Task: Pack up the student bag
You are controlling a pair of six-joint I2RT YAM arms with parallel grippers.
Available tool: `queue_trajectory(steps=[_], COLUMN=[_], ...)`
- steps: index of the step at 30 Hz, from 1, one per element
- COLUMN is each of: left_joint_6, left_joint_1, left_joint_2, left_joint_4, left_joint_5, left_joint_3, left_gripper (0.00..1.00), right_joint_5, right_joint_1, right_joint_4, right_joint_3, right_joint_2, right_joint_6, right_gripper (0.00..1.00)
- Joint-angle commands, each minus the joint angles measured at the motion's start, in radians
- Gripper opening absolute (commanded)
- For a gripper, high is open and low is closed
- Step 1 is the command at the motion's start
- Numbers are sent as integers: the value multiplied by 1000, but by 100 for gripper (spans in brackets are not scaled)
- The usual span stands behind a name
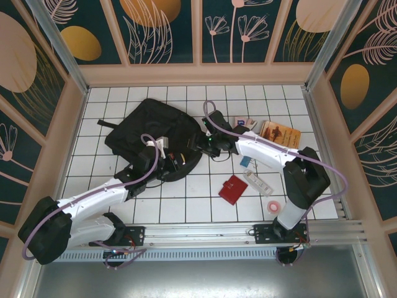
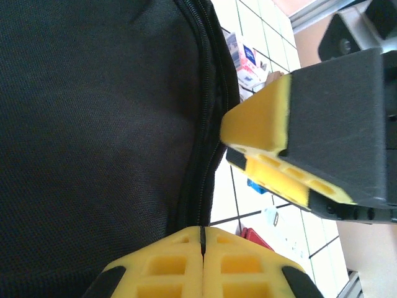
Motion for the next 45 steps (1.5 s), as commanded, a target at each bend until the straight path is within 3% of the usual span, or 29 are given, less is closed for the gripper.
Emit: queue_trajectory(steps=[1, 6, 14, 24, 28, 31, 37, 45], left_joint_6=[-8, -10, -6, 15, 11, 16, 21, 20], left_joint_1=[5, 5, 5, 5, 5, 4, 5, 5], left_joint_2=[4, 2, -22, -50, -33, -23, -30, -51], left_joint_4=[43, 50, 32, -15, -4, 1, 7, 21], left_joint_5=[11, 15, -1, -27, -20, -16, -21, -30], left_joint_3=[-2, -9, -24, -24, -14, 0, 4, -7], left_gripper=[0, 0, 0, 0, 0, 0, 0, 0], right_joint_5=[-28, -34, 38, 88, 83, 120, 107, 114], right_joint_1=[21, 37, 31, -1, -1, 5, 23, 48], right_joint_4=[35, 30, -21, -84, -137, -284, -394, -530], right_joint_3=[10, 41, 53, 62, 95, 188, 288, 439], right_joint_2=[45, 98, 101, 39, 4, 32, 125, 298], right_joint_6=[55, 34, 2, -66, 4, 92, 207, 314], right_gripper=[55, 48, 2, 0, 56, 85, 89, 81])
